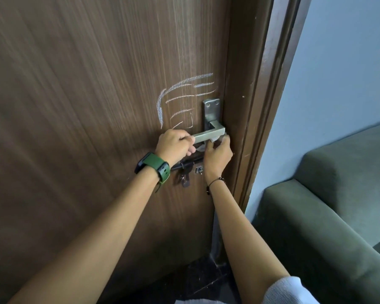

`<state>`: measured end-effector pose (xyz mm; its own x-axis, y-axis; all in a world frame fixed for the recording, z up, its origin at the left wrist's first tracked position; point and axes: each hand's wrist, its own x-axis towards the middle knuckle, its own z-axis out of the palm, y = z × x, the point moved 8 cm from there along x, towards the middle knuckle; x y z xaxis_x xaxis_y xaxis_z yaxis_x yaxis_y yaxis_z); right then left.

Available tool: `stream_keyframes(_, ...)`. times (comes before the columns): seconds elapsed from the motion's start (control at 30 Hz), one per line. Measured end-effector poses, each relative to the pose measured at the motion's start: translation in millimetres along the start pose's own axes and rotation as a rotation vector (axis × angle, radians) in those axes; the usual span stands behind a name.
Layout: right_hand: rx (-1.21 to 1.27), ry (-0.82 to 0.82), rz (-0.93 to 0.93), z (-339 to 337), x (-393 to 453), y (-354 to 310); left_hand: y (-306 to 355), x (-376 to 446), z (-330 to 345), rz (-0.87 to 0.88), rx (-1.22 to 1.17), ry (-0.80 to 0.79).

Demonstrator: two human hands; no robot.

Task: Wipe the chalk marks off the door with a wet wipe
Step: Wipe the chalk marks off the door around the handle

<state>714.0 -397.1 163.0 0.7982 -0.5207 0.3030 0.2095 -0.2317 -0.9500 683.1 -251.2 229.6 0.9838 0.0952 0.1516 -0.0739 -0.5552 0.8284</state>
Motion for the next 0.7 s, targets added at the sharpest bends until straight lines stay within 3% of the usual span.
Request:
stream_keyframes(0.23,-0.034,0.082,-0.259,3.2,-6.1,-11.5,0.9,-1.9,1.8,0.067,-0.011,0.054)
stream_keyframes(0.53,0.043,0.052,-0.425,-1.0,-8.2,-17.1,0.4,-4.5,1.2,0.122,-0.019,0.083)
stream_keyframes(0.7,-0.109,-0.040,-0.515,-0.2,-17.6,-11.9,-1.4,-5.5,2.6,0.079,-0.001,0.076)
